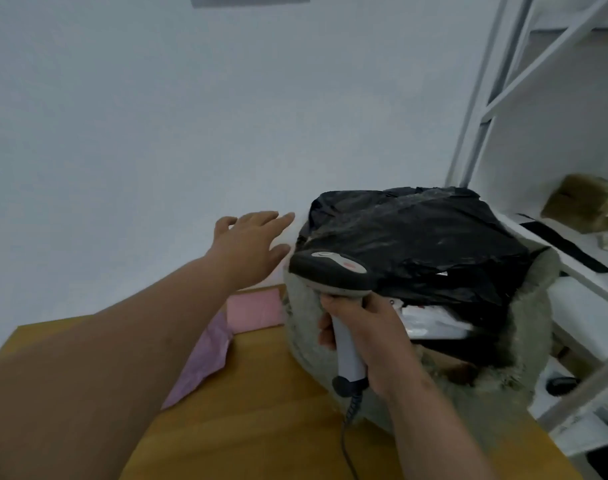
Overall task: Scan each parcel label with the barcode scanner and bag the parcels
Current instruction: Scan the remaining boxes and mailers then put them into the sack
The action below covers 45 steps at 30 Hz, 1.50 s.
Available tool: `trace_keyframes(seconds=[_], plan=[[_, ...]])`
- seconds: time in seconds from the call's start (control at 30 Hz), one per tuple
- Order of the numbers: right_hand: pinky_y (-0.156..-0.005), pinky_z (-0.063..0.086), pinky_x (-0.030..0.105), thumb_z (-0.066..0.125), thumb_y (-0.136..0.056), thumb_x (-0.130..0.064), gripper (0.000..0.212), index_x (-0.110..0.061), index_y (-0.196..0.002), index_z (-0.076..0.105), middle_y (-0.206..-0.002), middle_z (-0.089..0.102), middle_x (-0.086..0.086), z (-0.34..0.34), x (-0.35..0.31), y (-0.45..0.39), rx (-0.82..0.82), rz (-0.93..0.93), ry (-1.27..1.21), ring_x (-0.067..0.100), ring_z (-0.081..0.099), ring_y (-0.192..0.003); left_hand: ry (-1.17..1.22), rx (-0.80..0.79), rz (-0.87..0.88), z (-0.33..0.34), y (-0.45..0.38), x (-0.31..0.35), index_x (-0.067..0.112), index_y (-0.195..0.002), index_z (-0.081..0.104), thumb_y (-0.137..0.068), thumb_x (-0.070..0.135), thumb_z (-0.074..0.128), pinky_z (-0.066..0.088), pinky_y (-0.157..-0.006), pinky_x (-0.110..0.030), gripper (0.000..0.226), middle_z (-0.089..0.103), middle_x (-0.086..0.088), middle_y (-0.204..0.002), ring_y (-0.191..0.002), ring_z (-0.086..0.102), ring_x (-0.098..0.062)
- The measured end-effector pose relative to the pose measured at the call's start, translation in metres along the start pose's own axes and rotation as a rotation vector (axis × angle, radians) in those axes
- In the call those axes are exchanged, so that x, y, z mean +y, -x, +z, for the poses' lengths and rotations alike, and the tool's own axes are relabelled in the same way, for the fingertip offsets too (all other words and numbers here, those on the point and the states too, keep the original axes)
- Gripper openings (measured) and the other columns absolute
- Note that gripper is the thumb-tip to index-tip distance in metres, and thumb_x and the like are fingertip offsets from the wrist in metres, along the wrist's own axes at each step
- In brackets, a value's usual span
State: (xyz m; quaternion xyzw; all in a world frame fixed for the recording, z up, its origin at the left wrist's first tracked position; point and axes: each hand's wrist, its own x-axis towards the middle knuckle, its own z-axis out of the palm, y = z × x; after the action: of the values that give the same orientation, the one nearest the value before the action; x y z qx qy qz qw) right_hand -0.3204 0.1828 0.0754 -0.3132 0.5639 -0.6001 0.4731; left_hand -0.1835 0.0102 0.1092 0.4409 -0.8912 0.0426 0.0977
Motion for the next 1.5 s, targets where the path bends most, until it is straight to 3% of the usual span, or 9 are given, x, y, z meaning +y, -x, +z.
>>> trace_keyframes(seconds=[0.33,0.4,0.5,0.83,1.0,1.2,1.3,1.4,1.5], plan=[[-0.069,0.055,0.039,0.068,-0.089,-0.014,0.013,-0.011,-0.077,0.065,-0.064,0.066,0.006,0.148,0.074,-0.035,-0.067,0.087,0.234,0.022,0.064,-0.062,0.048,-0.323,-0.359,0.08,0.097,-0.184,0.035,-0.153,0.02,-0.098,0.051,0.042,0.023,-0.113,-0.046,0.061,0.027,0.007,-0.158,-0.143,0.029,-0.019],[-0.072,0.057,0.041,0.068,-0.088,-0.017,0.01,-0.009,-0.083,0.067,-0.064,0.068,0.003,0.175,0.093,-0.043,-0.062,0.131,0.266,0.018,0.067,-0.061,0.037,-0.387,-0.376,0.099,0.116,-0.216,0.034,-0.153,0.022,-0.097,0.053,0.045,0.025,-0.112,-0.047,0.064,0.028,0.005,-0.157,-0.141,0.032,-0.022],[-0.061,0.055,0.031,0.068,-0.09,-0.015,0.009,-0.006,-0.089,0.066,-0.07,0.069,0.006,0.208,0.119,-0.052,-0.037,0.202,0.272,0.015,0.067,-0.057,0.037,-0.486,-0.383,0.129,0.142,-0.251,0.031,-0.153,0.021,-0.094,0.055,0.048,0.027,-0.112,-0.047,0.068,0.025,0.003,-0.159,-0.142,0.03,-0.024],[-0.052,0.051,0.019,0.068,-0.09,-0.012,0.013,-0.005,-0.101,0.065,-0.074,0.067,0.009,0.255,0.166,-0.093,-0.028,0.328,0.323,0.011,0.064,-0.057,0.083,-0.601,-0.363,0.213,0.173,-0.284,0.03,-0.154,0.011,-0.084,0.066,0.057,0.024,-0.114,-0.048,0.09,0.003,0.0,-0.163,-0.149,0.008,-0.025],[-0.063,0.056,0.03,0.068,-0.091,-0.015,0.009,-0.007,-0.093,0.067,-0.069,0.067,0.004,0.261,0.181,-0.125,-0.041,0.398,0.323,0.013,0.066,-0.058,0.138,-0.689,-0.398,0.249,0.167,-0.285,0.031,-0.151,0.007,-0.076,0.064,0.065,0.025,-0.114,-0.05,0.101,-0.005,0.0,-0.161,-0.149,0.002,-0.028],[-0.06,0.054,0.026,0.068,-0.091,-0.017,0.008,-0.009,-0.092,0.068,-0.068,0.067,0.004,0.256,0.188,-0.149,-0.069,0.418,0.346,0.015,0.066,-0.06,0.117,-0.673,-0.396,0.277,0.174,-0.287,0.029,-0.138,0.029,-0.073,0.064,0.062,0.037,-0.105,-0.042,0.081,0.022,0.003,-0.148,-0.139,0.023,-0.024],[-0.059,0.054,0.026,0.069,-0.09,-0.017,0.007,-0.01,-0.088,0.067,-0.067,0.068,0.004,0.254,0.188,-0.156,-0.065,0.412,0.352,0.015,0.066,-0.06,0.092,-0.663,-0.362,0.28,0.171,-0.288,0.032,-0.122,0.05,-0.067,0.059,0.068,0.05,-0.083,-0.047,0.063,0.045,-0.003,-0.134,-0.12,0.047,-0.031],[-0.06,0.055,0.029,0.07,-0.088,-0.017,0.011,-0.007,-0.09,0.066,-0.069,0.069,0.011,0.254,0.187,-0.159,-0.079,0.4,0.363,0.018,0.066,-0.061,0.048,-0.588,-0.297,0.278,0.164,-0.29,0.029,-0.117,0.053,-0.089,0.042,0.056,0.047,-0.083,-0.043,0.031,0.049,-0.003,-0.124,-0.111,0.052,-0.031],[-0.059,0.055,0.031,0.071,-0.088,-0.017,0.012,-0.007,-0.092,0.066,-0.07,0.069,0.01,0.248,0.184,-0.159,-0.075,0.401,0.352,0.018,0.065,-0.06,0.11,-0.583,-0.343,0.266,0.155,-0.287,0.026,-0.113,0.05,-0.099,0.03,0.042,0.04,-0.079,-0.036,0.017,0.05,0.0,-0.117,-0.107,0.054,-0.025]])
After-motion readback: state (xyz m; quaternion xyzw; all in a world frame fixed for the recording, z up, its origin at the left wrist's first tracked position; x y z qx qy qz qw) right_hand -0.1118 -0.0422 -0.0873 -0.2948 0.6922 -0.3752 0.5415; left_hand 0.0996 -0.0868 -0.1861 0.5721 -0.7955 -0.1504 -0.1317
